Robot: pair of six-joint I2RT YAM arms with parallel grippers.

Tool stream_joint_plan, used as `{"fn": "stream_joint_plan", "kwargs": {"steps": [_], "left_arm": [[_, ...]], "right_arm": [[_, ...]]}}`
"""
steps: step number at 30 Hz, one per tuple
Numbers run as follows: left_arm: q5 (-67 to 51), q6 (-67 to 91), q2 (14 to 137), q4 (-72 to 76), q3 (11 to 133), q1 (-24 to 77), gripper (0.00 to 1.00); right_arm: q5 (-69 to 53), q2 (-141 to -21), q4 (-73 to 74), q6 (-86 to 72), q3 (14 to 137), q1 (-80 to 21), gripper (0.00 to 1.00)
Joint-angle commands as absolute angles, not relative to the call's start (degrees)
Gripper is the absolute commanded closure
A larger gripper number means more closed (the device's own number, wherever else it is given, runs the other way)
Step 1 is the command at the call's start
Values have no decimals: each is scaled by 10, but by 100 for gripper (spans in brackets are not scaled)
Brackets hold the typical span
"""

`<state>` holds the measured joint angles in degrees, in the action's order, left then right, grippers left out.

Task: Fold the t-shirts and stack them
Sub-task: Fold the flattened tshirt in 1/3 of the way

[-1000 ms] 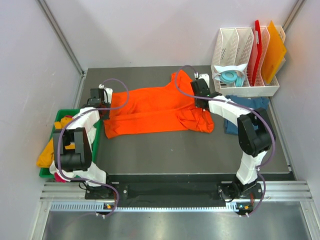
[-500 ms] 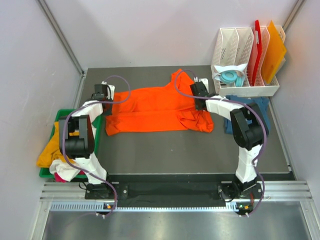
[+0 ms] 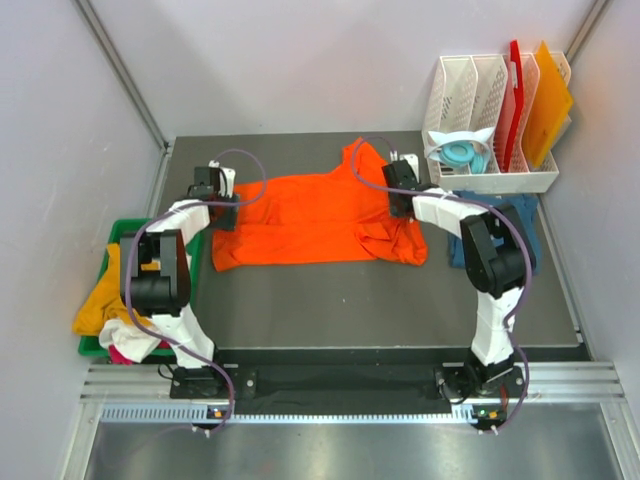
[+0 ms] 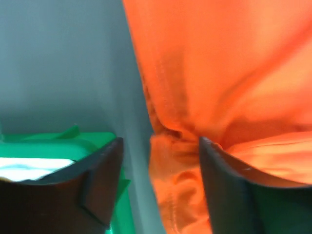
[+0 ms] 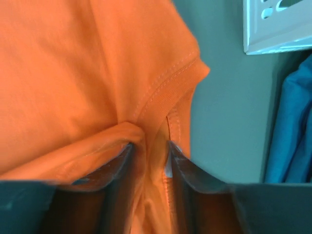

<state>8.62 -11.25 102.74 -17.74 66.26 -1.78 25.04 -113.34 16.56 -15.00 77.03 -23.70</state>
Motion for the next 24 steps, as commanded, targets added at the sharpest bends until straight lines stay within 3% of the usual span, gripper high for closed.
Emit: {"fn": "stream_joint_plan", "kwargs": {"steps": [1,3,6,15,24], "left_arm": [[95,-117,958,-169,695,-21,15],[81,-109,939,-193,706,-22,6],[49,-96,896,-236,708,-22,5],[-49,-110,799,-308,625,-14,17],[-72,-111,802,-331,584,-14,20]], "right_arm": [[242,-1081,173,-156,820,-226,50],[239,-1065,195,-158,824,-229,36],[226,-1024,206,-160,795,-245,30],[211,-949,187,-201,622,-320,30],[228,-950,169,-236,552,-347,30]]}}
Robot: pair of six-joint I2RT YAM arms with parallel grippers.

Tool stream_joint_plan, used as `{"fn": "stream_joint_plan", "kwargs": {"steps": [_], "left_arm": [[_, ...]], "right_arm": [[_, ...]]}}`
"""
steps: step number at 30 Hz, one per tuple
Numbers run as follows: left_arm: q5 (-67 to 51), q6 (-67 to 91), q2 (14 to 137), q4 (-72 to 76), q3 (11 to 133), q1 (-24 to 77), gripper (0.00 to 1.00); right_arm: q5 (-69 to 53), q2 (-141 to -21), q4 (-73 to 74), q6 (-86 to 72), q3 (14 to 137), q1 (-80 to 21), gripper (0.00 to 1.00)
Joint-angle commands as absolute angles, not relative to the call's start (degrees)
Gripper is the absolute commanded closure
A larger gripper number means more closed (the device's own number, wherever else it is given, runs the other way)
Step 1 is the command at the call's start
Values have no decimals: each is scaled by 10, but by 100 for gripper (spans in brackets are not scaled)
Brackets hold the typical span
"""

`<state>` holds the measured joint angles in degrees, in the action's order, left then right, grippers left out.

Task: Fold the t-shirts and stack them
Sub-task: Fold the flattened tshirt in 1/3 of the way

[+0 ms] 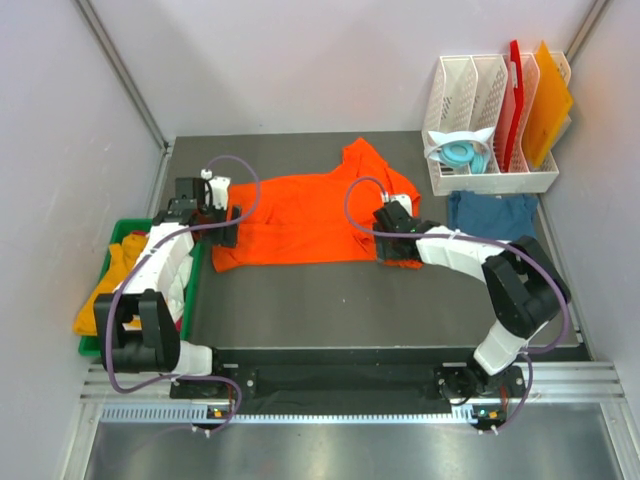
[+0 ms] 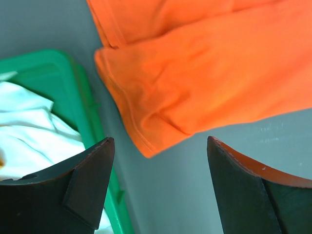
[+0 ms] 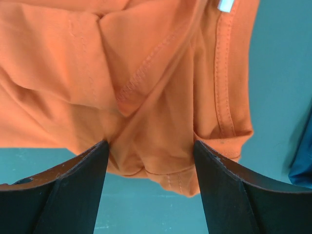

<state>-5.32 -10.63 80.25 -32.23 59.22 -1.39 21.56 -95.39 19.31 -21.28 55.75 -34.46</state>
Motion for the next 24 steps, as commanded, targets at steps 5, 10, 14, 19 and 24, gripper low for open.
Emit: {"fn": "stream_joint_plan", "kwargs": {"steps": [5,10,14,19,24], "left_arm": [[-72,-115,806,-331,571,-12,24],[-58,-115,823,-336,561,-7,42],[-24,-122,842,-330,555,-3,76],[32,-125,884,-335,565,-2,100],[50,-130,896,-330,564,-2,100]], "right_arm": [[245,-960,185,-248,548,-347,46],[255,-947,193,-265,531,-347,100],[267,-940,206,-272,526,-346,100],[291,-932,230,-275,531,-332,100],[318,-925,250,-272,542,-307,100]]}}
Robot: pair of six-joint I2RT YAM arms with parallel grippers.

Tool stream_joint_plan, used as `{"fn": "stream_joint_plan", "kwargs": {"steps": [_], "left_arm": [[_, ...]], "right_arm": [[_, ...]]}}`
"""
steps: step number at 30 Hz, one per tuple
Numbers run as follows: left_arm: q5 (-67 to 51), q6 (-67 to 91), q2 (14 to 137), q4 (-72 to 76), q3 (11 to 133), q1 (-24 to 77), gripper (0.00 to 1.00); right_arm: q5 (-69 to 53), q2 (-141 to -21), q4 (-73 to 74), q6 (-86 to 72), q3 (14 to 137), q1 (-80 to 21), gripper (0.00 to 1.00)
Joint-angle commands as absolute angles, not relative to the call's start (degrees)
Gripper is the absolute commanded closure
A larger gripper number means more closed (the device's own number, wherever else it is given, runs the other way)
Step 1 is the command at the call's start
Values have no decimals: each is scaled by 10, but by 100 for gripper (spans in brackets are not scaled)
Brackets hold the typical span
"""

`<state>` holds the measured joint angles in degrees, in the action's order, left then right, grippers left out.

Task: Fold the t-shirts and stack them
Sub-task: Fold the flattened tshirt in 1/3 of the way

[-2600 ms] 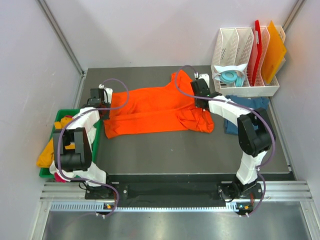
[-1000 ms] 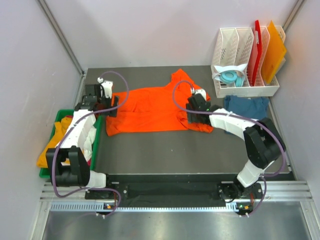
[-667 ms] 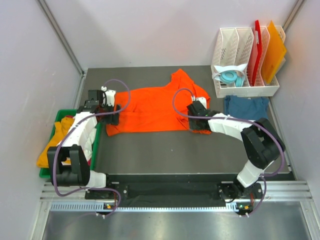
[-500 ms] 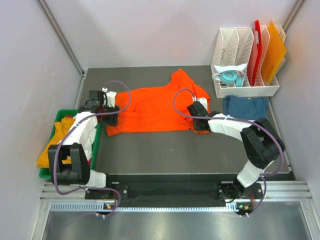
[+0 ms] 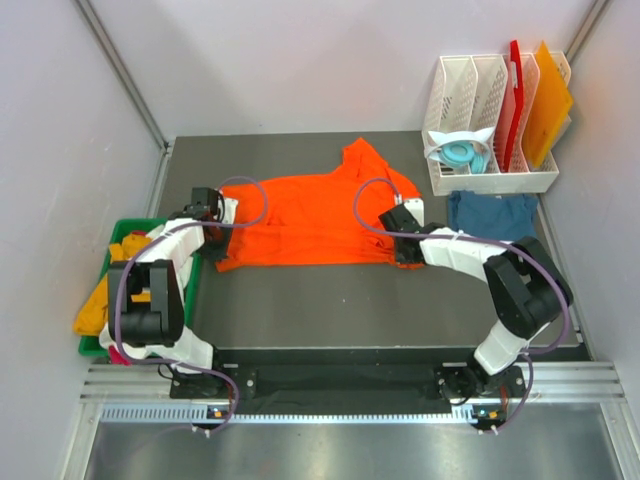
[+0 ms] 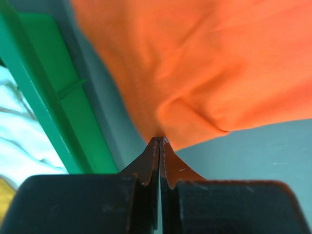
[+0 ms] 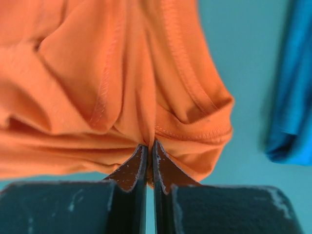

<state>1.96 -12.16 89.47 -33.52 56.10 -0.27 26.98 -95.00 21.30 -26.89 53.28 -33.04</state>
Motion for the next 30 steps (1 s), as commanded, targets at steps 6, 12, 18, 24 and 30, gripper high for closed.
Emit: {"fn": "stream_joint_plan", "kwargs": {"steps": [6,12,18,24,30], "left_arm": [[71,-132,902,-319,559,-2,100],[84,-134,915,-312,553,-2,100],[-60,-119,854,-328,558,-2,74],[-123,-102,825,-351,563,25,23],[-133,-106,844,-363,555,29,14]], "right_arm": [[329,-933,259,-258,555,-269,100],[323,-935,249,-240,554,-247,100],[301,-938,240,-237,554,-248,100],[291,-943,231,-231,551,-250,100],[285,-948,229,-229,554,-250,100]]}}
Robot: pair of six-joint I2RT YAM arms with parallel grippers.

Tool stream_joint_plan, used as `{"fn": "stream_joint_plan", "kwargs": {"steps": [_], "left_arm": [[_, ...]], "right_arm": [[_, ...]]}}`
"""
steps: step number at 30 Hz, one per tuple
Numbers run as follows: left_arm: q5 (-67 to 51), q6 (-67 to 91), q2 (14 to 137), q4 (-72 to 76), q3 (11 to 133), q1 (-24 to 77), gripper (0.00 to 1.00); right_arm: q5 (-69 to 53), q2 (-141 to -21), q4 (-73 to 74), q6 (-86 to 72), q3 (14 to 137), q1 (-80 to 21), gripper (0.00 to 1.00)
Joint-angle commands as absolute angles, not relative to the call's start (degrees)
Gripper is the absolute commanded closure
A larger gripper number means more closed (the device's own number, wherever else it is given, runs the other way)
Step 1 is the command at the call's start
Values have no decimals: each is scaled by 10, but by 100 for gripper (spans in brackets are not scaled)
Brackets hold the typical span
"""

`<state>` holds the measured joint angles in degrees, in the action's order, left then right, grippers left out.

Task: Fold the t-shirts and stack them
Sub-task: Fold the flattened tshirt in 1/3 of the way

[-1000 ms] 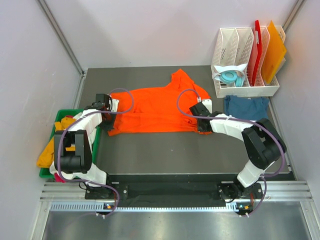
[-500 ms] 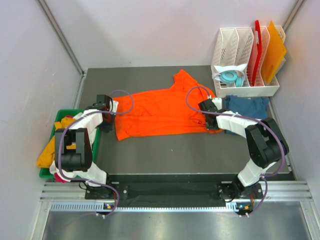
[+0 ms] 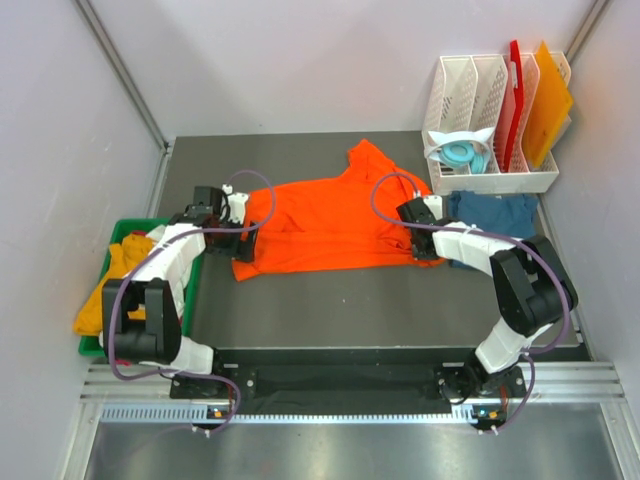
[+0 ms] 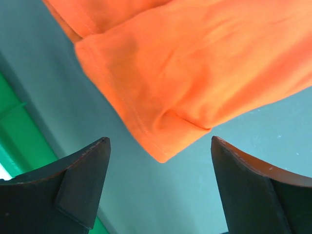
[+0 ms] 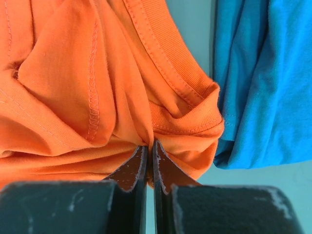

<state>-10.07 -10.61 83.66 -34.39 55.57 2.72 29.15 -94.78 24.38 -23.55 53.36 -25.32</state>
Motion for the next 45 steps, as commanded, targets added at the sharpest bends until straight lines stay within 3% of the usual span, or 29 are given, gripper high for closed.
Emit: {"fn": "stream_joint_plan", "kwargs": {"steps": [1,5,15,18,19,21,22,44,45], "left_arm": [[-134,-106,851,-366,555,30,16],[-126,-109,867,-381,559,31,27],[-104,-116,933,-409,581,31,34],[-100,-119,946,-404,584,31,51],[-93,-117,950,-401,583,31,66],[-84,-121,955,-398,581,31,82],[-76,-122,959,-397,579,31,98],[33,-233,954,-405,604,-59,100],[24,-235,954,-410,601,-59,94]], "right_arm": [[287,-948,229,-229,555,-250,100],[287,-946,229,-228,554,-251,100],[287,-940,225,-233,549,-252,100],[288,-937,228,-234,548,-252,100],[288,-935,228,-234,548,-251,100],[289,-933,229,-234,546,-252,100],[289,-933,229,-235,546,-252,100],[315,-940,263,-266,553,-248,100],[314,-938,261,-266,552,-250,100]]}}
